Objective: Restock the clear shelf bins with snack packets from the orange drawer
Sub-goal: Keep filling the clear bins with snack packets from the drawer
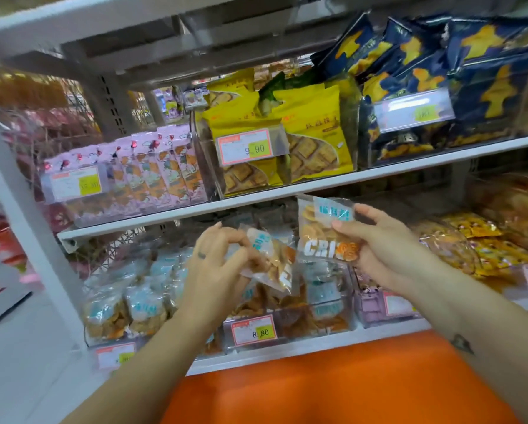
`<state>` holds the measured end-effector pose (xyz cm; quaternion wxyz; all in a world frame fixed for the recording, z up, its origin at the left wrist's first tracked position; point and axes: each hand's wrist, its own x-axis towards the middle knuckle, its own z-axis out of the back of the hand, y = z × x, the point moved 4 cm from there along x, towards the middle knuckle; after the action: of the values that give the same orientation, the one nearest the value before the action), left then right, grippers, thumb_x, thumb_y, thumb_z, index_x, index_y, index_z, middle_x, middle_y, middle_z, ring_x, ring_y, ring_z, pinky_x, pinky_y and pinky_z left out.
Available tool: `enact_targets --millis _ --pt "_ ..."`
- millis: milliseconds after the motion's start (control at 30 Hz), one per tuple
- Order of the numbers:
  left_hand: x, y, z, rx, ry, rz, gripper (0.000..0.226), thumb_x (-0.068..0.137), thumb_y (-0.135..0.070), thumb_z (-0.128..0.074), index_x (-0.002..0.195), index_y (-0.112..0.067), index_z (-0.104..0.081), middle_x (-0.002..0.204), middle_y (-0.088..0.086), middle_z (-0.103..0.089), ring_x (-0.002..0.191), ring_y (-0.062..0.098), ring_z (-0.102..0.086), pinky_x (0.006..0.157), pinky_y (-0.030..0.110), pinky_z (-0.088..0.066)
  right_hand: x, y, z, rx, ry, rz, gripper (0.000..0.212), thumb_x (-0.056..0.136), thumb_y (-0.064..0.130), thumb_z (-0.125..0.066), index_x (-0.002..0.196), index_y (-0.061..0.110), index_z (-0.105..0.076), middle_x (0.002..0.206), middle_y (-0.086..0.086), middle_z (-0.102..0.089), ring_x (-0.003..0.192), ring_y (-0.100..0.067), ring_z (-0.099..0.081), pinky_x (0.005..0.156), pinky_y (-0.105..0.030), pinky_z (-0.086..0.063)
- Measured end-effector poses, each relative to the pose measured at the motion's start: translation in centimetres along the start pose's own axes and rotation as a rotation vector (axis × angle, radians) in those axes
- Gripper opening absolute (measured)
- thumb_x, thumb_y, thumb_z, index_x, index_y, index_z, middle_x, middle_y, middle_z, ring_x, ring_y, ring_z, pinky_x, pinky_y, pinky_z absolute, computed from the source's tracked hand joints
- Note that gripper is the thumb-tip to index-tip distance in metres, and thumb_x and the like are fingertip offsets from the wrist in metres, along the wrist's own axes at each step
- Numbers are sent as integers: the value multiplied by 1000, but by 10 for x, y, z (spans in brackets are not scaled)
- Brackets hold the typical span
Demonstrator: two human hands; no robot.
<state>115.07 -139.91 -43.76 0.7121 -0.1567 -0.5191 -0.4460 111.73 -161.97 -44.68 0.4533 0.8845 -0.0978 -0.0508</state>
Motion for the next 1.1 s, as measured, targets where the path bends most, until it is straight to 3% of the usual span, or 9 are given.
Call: enact_targets --millis 133,300,400,500,600,667,767,967,1100 --pt "3 -16 -2 -30 -57 -39 22 79 -10 -66 87 -23 -51 103 2 -43 99 22 -46 110 33 -30 -12 -1 -6 -192 275 -119 45 72 0 -61 117 2 -59 102 -16 -71 82 -21 -71 61 -31 -58" --pt "11 -34 -9 -88 -24 -151 18 82 -13 -65 86 -23 -50 106 2 -42 102 21 -48 109 42 -33 -16 -3 -1 -357 374 -166 46 66 3 -65 111 8 -60 104 -15 -70 86 -23 -68 78 -39 -55" --pt "11 -35 -15 -85 -18 -119 19 80 -8 -61 84 -22 -48 108 4 -40 105 22 -47 108 45 -34 -17 -8 0 -310 435 -245 50 70 4 -63 119 10 -56 110 -18 -67 86 -24 -67 74 -37 -56" --pt "11 -36 -18 -84 17 2 15 79 -11 -54 85 -23 -47 113 5 -36 111 25 -43 100 48 -44 -18 -9 -2 -314 468 -241 51 71 4 -63 121 10 -54 108 -18 -68 83 -23 -68 66 -33 -59" --pt "11 -30 -20 -149 105 253 27 82 -13 -61 93 -33 -47 120 0 -34 112 13 -43 97 30 -45 -13 -6 0 -274 389 -147 47 69 4 -63 115 8 -55 103 -16 -70 80 -21 -70 61 -31 -59" --pt "9 -24 -20 -463 194 600 37 87 -18 -65 104 -43 -45 122 -12 -42 108 -1 -50 98 26 -46 -10 -3 3 -248 324 -66 39 71 5 -62 108 10 -56 96 -12 -72 76 -19 -70 58 -29 -58" --pt "10 -33 -26 -924 440 1009 48 81 -55 -62 122 -50 -38 125 -17 -55 102 -5 -61 89 26 -52 -8 -2 5 -273 260 51 30 81 2 -61 107 13 -54 91 -7 -73 77 -17 -71 59 -29 -57" --pt "13 -50 -29 -995 482 1004 42 86 -15 -68 122 -24 -48 112 1 -63 72 -1 -65 53 12 -46 -16 -19 -2 -717 238 284 35 79 18 -73 107 26 -53 101 2 -71 92 -13 -69 82 -41 -57" --pt "4 -41 -28 -875 570 930 49 83 -13 -71 120 -33 -46 110 -6 -64 80 3 -67 56 15 -48 -13 -18 7 -746 322 153 79 67 22 -81 129 41 -36 121 5 -58 100 -11 -67 85 -35 -56"
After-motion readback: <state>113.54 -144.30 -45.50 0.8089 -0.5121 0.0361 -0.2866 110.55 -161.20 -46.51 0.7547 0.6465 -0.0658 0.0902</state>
